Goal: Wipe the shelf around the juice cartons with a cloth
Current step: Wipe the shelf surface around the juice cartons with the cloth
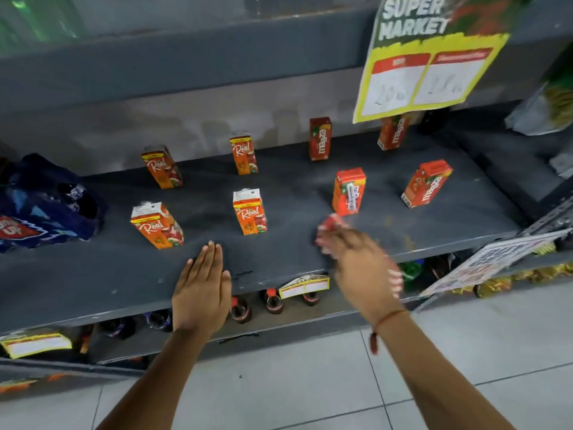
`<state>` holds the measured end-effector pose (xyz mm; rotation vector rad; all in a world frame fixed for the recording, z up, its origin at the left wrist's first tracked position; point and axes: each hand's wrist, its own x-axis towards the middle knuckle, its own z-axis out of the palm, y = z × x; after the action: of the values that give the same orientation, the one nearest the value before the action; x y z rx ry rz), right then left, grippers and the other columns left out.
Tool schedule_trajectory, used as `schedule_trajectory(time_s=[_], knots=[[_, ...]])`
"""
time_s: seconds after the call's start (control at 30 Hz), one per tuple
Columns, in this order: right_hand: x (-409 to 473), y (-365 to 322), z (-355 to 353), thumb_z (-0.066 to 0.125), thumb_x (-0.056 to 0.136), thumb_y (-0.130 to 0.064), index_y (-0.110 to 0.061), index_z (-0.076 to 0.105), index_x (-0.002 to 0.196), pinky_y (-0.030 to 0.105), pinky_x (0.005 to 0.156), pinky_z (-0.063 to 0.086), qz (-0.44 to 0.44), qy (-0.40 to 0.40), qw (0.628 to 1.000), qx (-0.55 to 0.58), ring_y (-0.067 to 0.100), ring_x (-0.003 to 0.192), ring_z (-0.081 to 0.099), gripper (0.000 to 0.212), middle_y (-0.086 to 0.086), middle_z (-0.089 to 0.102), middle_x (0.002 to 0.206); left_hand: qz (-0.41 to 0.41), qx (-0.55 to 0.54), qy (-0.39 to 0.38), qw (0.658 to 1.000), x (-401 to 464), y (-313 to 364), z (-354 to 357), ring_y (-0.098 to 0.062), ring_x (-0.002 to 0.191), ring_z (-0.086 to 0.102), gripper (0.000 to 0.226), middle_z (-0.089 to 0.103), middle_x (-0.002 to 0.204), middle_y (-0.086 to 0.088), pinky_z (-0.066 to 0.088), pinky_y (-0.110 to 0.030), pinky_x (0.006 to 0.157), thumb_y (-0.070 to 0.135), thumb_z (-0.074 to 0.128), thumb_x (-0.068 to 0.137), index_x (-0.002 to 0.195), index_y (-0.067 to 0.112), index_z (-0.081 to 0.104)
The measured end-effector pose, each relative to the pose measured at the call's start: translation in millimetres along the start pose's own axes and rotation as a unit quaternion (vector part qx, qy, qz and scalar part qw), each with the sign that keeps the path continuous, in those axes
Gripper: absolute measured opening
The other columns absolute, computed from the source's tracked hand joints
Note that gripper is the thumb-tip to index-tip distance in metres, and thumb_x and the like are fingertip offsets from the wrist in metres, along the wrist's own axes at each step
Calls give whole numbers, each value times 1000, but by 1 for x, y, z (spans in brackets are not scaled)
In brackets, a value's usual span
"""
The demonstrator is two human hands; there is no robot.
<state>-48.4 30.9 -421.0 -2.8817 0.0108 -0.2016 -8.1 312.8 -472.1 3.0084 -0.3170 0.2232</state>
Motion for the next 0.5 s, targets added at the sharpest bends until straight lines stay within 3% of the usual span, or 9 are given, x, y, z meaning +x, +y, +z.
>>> schedule_trajectory(time_s=[0.1, 0.2, 0.33, 0.5], knots=[[0, -27, 26, 61, 75, -11, -25, 60, 136, 41, 99, 45, -72, -28, 997, 15, 29, 136, 50, 63, 1, 53, 149, 3, 0, 3, 1000, -1, -2, 2, -23, 141, 35, 58, 37, 152, -12, 26, -42, 117, 33, 22, 96, 145, 5, 33], [5, -22, 29, 60, 77, -13, -22, 62, 133, 43, 95, 47, -29, -11, 999, 33, 32, 128, 56, 57, 4, 61, 140, -9, -4, 4, 1000, -2, -1, 4, -24, 141, 34, 58, 37, 151, -14, 26, -42, 116, 32, 22, 96, 144, 3, 34], [10, 1, 23, 58, 79, -12, -24, 57, 139, 42, 96, 44, 21, -3, 1000, 10, 31, 131, 52, 62, 3, 58, 143, -20, -20, -6, 1000, -4, 13, 0, -25, 141, 33, 60, 36, 152, -15, 24, -42, 117, 34, 19, 96, 144, 1, 34], [9, 41, 8, 61, 78, -13, -25, 51, 143, 43, 95, 43, 83, -12, 996, -21, 32, 126, 51, 66, 1, 54, 145, 55, -37, -11, 998, -5, 69, 0, -25, 140, 36, 55, 36, 151, -11, 23, -39, 116, 32, 24, 97, 143, 4, 35]])
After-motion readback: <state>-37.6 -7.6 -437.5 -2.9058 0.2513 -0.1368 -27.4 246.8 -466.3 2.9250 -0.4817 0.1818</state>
